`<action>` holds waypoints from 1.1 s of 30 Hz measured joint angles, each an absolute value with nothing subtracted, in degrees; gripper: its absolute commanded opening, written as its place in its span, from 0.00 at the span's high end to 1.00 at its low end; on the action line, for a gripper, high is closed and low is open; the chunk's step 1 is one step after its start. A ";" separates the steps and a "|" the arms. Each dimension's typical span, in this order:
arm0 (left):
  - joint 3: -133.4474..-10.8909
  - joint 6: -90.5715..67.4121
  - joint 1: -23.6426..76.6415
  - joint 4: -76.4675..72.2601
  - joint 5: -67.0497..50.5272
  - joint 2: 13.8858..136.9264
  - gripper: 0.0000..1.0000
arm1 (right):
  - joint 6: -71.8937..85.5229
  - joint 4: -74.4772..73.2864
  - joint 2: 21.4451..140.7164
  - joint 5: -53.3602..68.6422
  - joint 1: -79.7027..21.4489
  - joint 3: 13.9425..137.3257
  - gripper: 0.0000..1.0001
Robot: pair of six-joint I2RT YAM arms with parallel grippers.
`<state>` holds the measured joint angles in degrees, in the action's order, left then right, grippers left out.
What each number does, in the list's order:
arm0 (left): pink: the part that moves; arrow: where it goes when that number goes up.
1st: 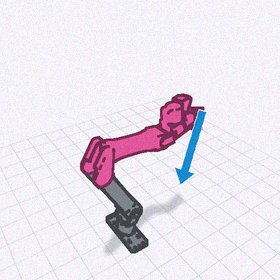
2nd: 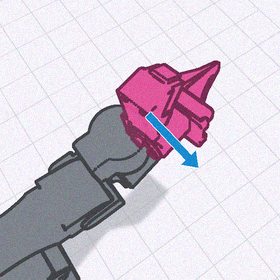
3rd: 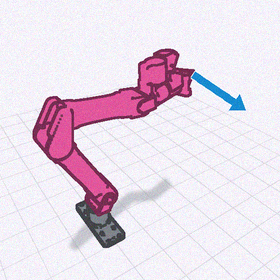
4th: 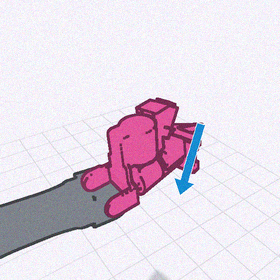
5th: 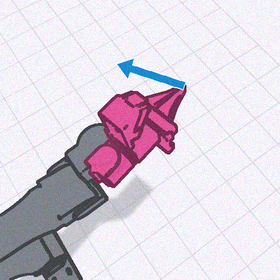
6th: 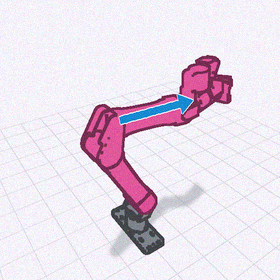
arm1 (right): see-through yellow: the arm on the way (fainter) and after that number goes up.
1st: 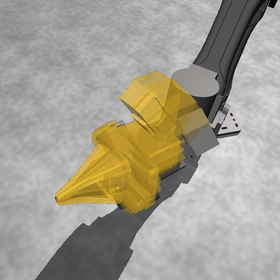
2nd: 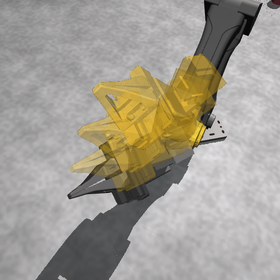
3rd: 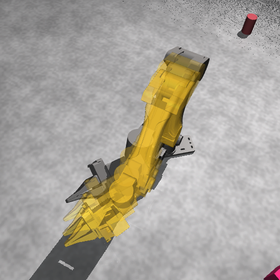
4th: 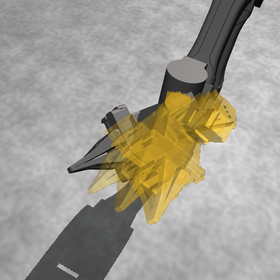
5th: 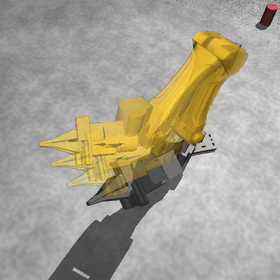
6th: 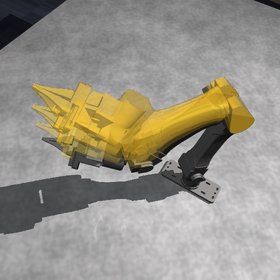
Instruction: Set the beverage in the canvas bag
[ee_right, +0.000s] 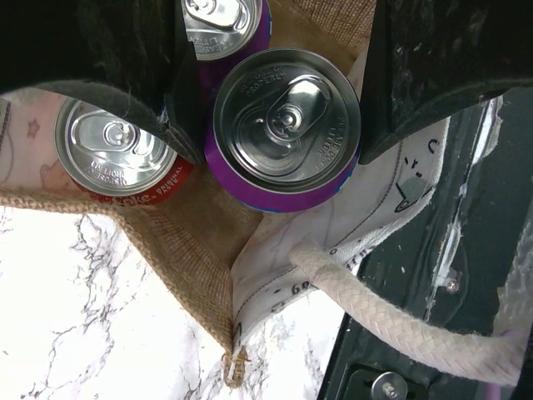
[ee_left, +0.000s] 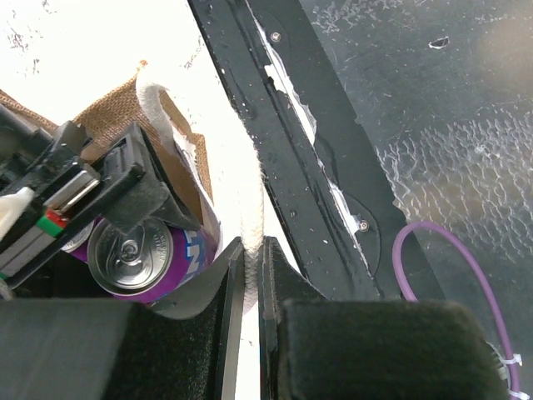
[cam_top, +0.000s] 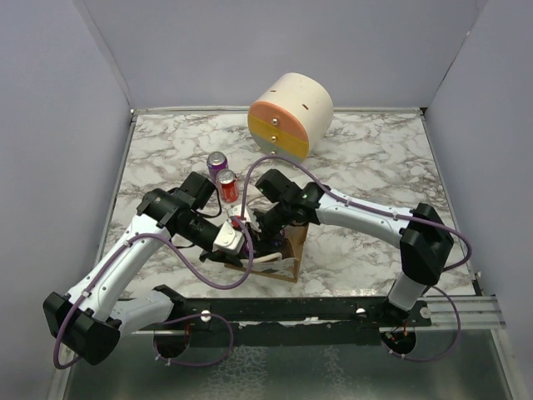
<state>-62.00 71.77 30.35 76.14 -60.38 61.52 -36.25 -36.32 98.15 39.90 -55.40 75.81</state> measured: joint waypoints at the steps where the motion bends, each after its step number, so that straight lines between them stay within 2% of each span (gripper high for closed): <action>1: -62.00 71.77 30.26 76.18 -60.38 61.52 1.00 | -36.56 -36.29 98.17 39.70 -55.57 75.81 0.98; 20: -62.00 71.83 29.50 77.10 -60.42 61.30 1.00 | -40.64 -36.05 101.12 35.31 -58.67 75.90 0.88; 33: -62.00 72.60 28.91 77.69 -60.42 60.95 1.00 | -40.62 -35.55 101.51 34.83 -58.81 75.79 0.68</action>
<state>-62.00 72.60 28.91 77.69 -60.42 60.95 -40.62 -35.55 101.51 34.83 -58.81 75.79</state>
